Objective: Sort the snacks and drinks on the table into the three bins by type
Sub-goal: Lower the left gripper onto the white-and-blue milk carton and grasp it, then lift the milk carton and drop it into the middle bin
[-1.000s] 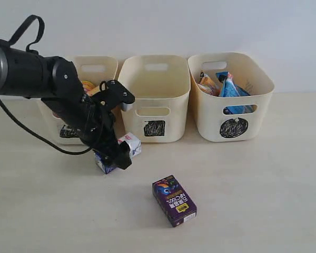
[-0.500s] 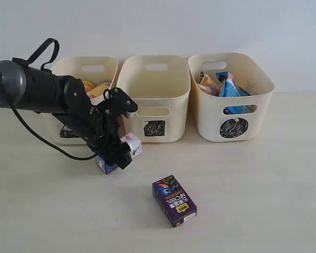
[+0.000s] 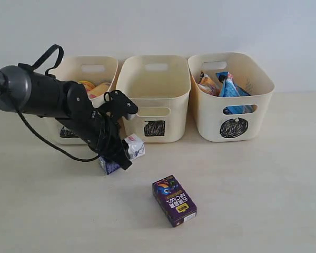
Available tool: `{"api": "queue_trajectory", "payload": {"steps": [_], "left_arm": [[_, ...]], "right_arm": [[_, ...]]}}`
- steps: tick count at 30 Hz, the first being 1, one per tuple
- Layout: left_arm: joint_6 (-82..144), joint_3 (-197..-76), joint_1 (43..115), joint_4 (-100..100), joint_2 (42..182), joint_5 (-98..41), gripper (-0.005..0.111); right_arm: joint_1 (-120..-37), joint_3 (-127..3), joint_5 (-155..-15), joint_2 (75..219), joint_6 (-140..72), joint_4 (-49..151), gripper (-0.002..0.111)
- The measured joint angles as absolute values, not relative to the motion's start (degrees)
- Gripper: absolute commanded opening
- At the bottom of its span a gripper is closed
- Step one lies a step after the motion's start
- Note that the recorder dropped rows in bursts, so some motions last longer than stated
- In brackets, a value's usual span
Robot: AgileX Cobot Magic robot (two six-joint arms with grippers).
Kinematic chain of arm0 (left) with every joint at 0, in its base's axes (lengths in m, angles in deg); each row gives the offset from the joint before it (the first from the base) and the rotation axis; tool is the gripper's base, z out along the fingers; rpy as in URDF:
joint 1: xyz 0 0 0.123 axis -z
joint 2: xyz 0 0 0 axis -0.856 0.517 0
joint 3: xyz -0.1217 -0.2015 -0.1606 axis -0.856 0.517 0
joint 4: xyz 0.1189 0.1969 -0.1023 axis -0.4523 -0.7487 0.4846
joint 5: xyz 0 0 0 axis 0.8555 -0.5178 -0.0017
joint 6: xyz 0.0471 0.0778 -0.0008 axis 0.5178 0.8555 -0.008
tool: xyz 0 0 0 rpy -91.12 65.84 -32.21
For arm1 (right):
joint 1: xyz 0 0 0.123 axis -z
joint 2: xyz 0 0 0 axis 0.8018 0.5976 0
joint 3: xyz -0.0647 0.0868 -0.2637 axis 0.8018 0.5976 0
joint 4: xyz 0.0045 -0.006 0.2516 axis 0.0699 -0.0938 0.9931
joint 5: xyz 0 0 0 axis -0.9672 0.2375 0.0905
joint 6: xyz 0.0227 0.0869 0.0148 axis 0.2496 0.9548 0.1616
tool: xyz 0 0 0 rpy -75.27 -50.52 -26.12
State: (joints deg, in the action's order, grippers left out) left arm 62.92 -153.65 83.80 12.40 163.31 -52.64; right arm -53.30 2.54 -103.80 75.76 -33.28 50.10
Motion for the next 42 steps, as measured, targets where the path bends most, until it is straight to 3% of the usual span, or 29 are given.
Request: {"api": "queue_trajectory", "payload": {"steps": [17,24,36,42], "left_arm": [[62.1,-153.6,83.8,12.4,154.5,-67.8,0.004],[72.8,-153.6,83.9,15.1,150.4,-77.4,0.004],[92.7,-154.6,83.9,31.9,145.8,-81.1,0.004],[93.4,-157.7,83.9,35.5,145.8,-76.0,0.004]], "right_arm": [[-53.3,2.5,-103.8,75.8,-33.3,50.1,0.000],[-53.3,2.5,-103.8,75.8,-33.3,50.1,0.000],[-53.3,2.5,-103.8,75.8,-33.3,50.1,0.000],[-53.3,2.5,-103.8,75.8,-33.3,50.1,0.000]]}}
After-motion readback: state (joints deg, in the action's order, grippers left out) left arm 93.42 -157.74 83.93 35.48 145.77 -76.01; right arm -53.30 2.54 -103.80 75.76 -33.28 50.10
